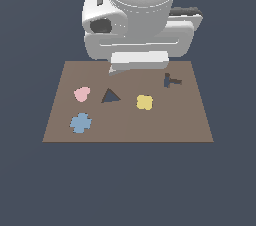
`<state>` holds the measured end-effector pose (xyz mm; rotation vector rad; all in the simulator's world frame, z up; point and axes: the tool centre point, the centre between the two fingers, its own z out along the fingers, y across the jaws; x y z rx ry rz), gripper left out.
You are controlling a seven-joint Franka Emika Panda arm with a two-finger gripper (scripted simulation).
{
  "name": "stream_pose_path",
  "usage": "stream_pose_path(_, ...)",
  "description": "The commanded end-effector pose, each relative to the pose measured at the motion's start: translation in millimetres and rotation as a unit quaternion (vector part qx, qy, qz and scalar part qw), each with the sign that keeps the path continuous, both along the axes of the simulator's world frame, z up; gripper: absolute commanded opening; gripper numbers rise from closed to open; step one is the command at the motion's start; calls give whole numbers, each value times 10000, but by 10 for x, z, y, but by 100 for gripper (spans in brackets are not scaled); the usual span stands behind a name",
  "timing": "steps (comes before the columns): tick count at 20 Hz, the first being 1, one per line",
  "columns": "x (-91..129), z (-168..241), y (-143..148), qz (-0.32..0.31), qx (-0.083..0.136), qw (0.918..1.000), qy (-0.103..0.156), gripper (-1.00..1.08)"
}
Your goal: Insert a designated object into the corresponding slot on a board.
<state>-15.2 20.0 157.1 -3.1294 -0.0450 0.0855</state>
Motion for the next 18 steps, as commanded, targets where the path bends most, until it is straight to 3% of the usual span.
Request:
stream_pose_path(1, 0, 0, 0, 0, 0, 10000, 0, 100)
stream_pose_path(12, -99, -164, -151, -575, -24, 9983, -39, 100)
stream_pose_path(18, -262, -392, -339, -1364, -58, 9906, -92, 100)
